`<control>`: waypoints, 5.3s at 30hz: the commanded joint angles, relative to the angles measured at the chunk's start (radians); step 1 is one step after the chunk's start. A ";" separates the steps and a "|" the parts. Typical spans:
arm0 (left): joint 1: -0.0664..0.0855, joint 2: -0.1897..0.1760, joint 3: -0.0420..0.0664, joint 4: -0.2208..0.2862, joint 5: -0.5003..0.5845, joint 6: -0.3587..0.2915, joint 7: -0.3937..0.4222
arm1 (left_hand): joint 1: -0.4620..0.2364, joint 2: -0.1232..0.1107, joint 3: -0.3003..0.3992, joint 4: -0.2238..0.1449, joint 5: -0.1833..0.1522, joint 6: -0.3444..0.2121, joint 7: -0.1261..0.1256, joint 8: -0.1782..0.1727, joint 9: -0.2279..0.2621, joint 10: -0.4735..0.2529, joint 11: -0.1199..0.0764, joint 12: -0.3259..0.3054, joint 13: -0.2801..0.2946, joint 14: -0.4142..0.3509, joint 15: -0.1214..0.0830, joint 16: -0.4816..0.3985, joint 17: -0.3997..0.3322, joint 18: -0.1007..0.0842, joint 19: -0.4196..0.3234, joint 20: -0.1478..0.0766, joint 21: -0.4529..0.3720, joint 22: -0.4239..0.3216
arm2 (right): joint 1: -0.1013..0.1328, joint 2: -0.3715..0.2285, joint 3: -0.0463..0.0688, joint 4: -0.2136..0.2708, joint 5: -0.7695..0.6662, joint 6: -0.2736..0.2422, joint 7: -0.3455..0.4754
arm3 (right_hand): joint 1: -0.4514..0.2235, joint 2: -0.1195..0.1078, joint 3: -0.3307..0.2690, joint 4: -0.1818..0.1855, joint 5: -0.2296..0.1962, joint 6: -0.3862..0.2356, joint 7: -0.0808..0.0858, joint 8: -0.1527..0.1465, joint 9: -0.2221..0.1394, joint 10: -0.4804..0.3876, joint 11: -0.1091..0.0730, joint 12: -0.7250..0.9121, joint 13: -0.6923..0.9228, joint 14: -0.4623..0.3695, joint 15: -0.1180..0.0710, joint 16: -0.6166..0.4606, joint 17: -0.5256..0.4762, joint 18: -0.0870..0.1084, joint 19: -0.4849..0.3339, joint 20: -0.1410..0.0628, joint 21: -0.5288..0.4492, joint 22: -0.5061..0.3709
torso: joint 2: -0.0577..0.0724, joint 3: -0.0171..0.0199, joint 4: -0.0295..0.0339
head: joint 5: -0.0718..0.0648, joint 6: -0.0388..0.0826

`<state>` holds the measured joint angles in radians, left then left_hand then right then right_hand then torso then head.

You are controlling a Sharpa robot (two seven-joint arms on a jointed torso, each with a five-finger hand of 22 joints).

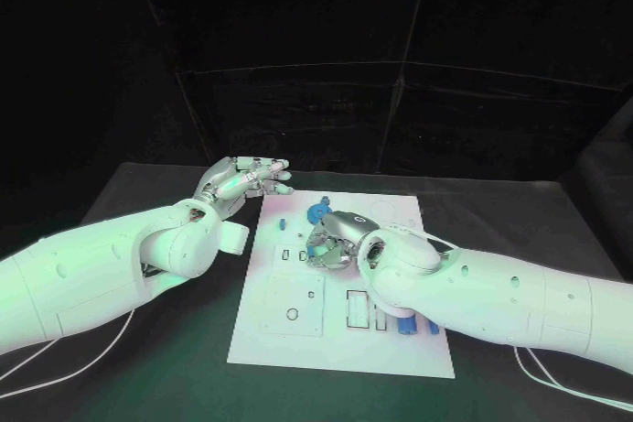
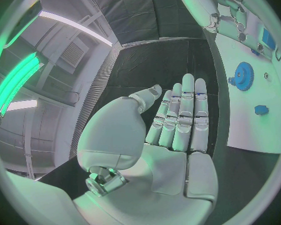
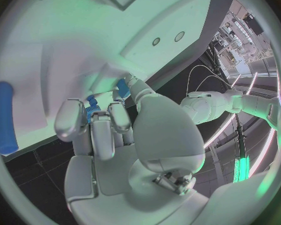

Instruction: Assemble the parts on the task board

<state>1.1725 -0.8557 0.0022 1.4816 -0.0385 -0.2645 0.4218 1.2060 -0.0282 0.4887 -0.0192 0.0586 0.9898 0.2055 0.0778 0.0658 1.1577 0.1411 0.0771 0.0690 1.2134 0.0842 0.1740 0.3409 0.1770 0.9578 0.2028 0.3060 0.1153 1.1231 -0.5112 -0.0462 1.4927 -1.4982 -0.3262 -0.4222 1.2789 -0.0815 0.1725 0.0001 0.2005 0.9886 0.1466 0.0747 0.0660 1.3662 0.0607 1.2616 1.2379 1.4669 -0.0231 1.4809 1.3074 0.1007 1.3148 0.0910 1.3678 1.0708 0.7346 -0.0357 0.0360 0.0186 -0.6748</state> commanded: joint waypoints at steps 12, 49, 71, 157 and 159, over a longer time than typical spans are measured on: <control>0.001 -0.001 0.001 -0.002 -0.008 0.020 -0.007 | -0.009 -0.007 0.012 -0.006 0.000 0.012 -0.007 -0.002 0.001 0.007 -0.008 -0.009 -0.001 0.061 -0.013 0.017 0.020 0.008 0.046 -0.014 0.022 0.010 | -0.006 -0.029 -0.005 0.025 0.002 -0.124 0.065 | -0.004 -0.038 -0.094 0.040 0.051 -0.091 0.015 -0.003 0.000 -0.057 0.012 -0.069 -0.078 0.063 0.017 -0.011 0.066 0.003 -0.016 0.010 -0.020 -0.028 | -0.001 0.0014 0.0003 | 0.000 0.005; 0.114 0.133 -0.060 -0.098 -0.882 0.392 -0.915 | -0.170 0.051 -0.429 0.244 0.000 -0.009 -0.142 0.386 0.350 0.146 -0.152 1.022 0.961 0.356 -0.162 1.393 1.225 -0.092 0.495 -0.174 0.978 0.971 | 0.166 -0.343 0.033 0.048 0.540 -0.078 0.480 | 0.050 0.024 -0.246 0.113 0.054 -0.102 0.014 0.060 0.006 -0.072 0.012 -0.064 -0.101 0.057 0.020 -0.024 0.051 0.014 -0.047 0.013 -0.052 -0.087 | -0.078 0.0341 -0.0094 | 0.031 -0.020; 0.138 0.300 -0.100 -0.199 -0.963 0.502 -1.086 | -0.174 0.047 -0.549 0.304 -0.007 -0.053 -0.154 0.482 0.447 0.167 -0.162 1.078 1.010 0.357 -0.170 1.397 1.230 -0.102 0.511 -0.182 1.024 1.043 | 0.170 -0.319 0.033 0.007 0.540 -0.064 0.441 | 0.047 0.025 -0.252 0.116 0.053 -0.102 0.014 0.062 0.005 -0.074 0.012 -0.066 -0.104 0.055 0.019 -0.027 0.045 0.015 -0.051 0.013 -0.056 -0.094 | -0.073 0.0307 -0.0107 | 0.035 -0.034; 0.142 0.305 -0.110 -0.185 -0.929 0.442 -0.996 | -0.070 0.006 0.187 -0.013 0.019 -0.122 -0.148 0.527 0.545 0.164 -0.161 1.069 0.991 0.357 -0.167 1.397 1.230 -0.105 0.503 -0.178 1.040 1.085 | 0.170 -0.281 0.033 -0.030 0.540 -0.033 0.427 | 0.057 0.039 -0.270 0.120 0.082 -0.102 0.011 0.073 0.004 -0.073 0.009 -0.064 -0.107 0.055 0.016 -0.030 0.043 0.016 -0.053 0.010 -0.061 -0.102 | -0.070 0.0302 -0.0086 | 0.031 -0.062; 0.142 0.293 -0.110 -0.172 -0.929 0.421 -0.990 | -0.072 0.004 0.194 -0.017 0.019 -0.123 -0.149 0.529 0.548 0.165 -0.161 1.070 0.991 0.357 -0.168 1.397 1.230 -0.105 0.504 -0.178 1.040 1.085 | 0.170 -0.281 0.033 -0.030 0.540 -0.032 0.427 | 0.057 0.039 -0.270 0.120 0.082 -0.102 0.011 0.073 0.004 -0.073 0.009 -0.064 -0.107 0.055 0.016 -0.030 0.043 0.016 -0.053 0.010 -0.061 -0.102 | -0.070 0.0303 -0.0094 | 0.032 -0.062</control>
<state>1.3139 -0.5586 -0.1081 1.3025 -0.9721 0.2027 -0.5934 1.1441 -0.0237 0.5103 0.1315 0.0780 0.8670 0.0575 0.6011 0.6120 1.3142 -0.0199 1.1423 1.0591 1.4635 -0.0876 1.5678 1.3075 0.0841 1.4605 0.0179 1.3441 1.1998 1.2908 -0.7928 -0.0144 1.4628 -0.9611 -0.3671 0.0028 1.3370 -0.0547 -0.0910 0.1203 0.2760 0.8822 0.1610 0.1434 0.0698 1.2968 0.0695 1.2029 1.1319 1.4667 -0.0017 1.4541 1.3081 0.1007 1.2668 0.1035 1.3114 0.9696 0.6646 -0.0059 0.0271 0.0490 -0.7364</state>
